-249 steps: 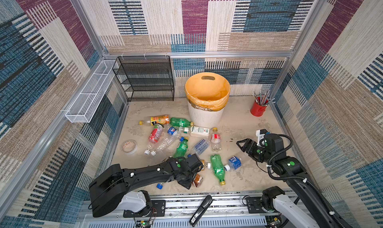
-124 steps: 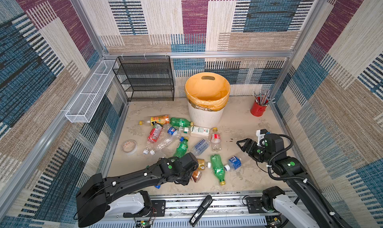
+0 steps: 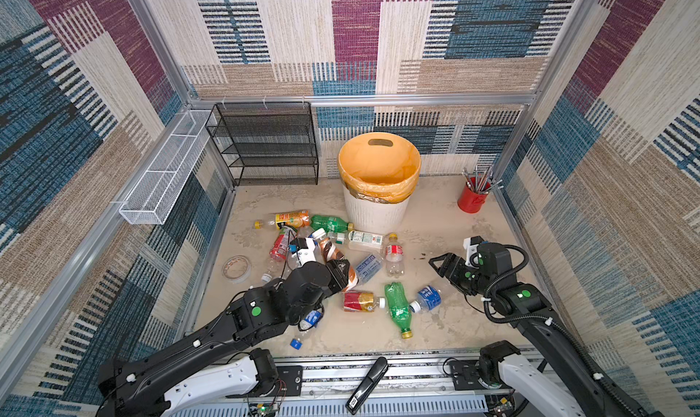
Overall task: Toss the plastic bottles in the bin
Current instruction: 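Carry the coffee bottle with the left gripper over the bin and release it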
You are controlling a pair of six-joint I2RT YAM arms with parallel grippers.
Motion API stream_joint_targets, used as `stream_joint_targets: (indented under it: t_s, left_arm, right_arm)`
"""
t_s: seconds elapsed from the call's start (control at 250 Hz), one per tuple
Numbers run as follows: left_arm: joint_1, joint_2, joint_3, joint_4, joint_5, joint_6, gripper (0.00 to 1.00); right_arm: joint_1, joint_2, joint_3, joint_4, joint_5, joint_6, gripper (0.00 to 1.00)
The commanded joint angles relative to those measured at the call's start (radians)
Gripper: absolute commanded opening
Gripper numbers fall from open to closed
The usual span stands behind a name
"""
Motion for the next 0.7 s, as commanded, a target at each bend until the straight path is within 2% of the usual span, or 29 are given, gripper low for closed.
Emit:
stream_joint_targets:
  t_s: [0.0,0.044,0.076,0.164,0.244,0.328,0.36,0.428,0.472,0.48,0.496,0.528,0.564,0.596,0.7]
  left_arm:
    - [0.003,-0.01,-0.02,0.365,-0.073,0.601,0.57]
    - [0.02,0.01,-0.01,0.465,-0.059,0.726,0.58]
    - [0.057,0.042,0.018,0.504,-0.016,0.772,0.59]
    - [0.213,0.182,0.157,0.558,0.187,0.798,0.59]
    - [0.318,0.354,0.346,0.629,0.312,0.833,0.59]
    - [0.404,0.595,0.686,0.581,0.43,0.852,0.59]
    - [0.426,0.7,0.848,0.531,0.468,0.851,0.63]
    - [0.445,0.913,1.241,0.35,0.508,0.845,0.78]
    - [0.444,1.025,1.48,0.227,0.518,0.858,0.85]
    - [0.444,1.04,1.514,0.208,0.519,0.86,0.87]
    - [0.444,1.067,1.578,0.177,0.519,0.861,0.98]
    - [0.442,1.097,1.661,0.133,0.513,0.855,1.0]
    - [0.441,1.091,1.679,0.125,0.507,0.856,1.0]
    - [0.437,1.054,1.628,0.158,0.496,0.864,1.0]
    - [0.427,0.825,1.227,0.499,0.439,0.879,1.0]
  right_arm:
    - [0.001,0.01,0.018,0.045,-0.009,-0.027,0.78]
    - [0.0,0.012,0.025,0.045,-0.007,-0.03,0.78]
    - [0.0,0.012,0.029,0.044,-0.006,-0.029,0.78]
    - [0.001,0.015,0.039,0.044,-0.004,-0.028,0.78]
    - [0.0,0.019,0.051,0.039,-0.001,-0.028,0.78]
    - [0.0,0.026,0.072,0.026,0.004,-0.031,0.78]
    - [0.0,0.027,0.078,0.023,0.005,-0.031,0.78]
    - [0.0,0.028,0.095,0.009,0.01,-0.034,0.78]
    - [0.0,0.029,0.106,-0.004,0.014,-0.039,0.78]
    - [0.0,0.028,0.108,-0.007,0.015,-0.04,0.78]
    - [0.0,0.027,0.113,-0.013,0.019,-0.041,0.78]
    - [0.0,0.02,0.116,-0.024,0.026,-0.042,0.78]
    - [0.0,0.009,0.114,-0.031,0.033,-0.038,0.78]
    - [0.0,0.0,0.109,-0.031,0.036,-0.034,0.78]
    - [0.0,-0.024,0.084,-0.027,0.037,-0.021,0.78]
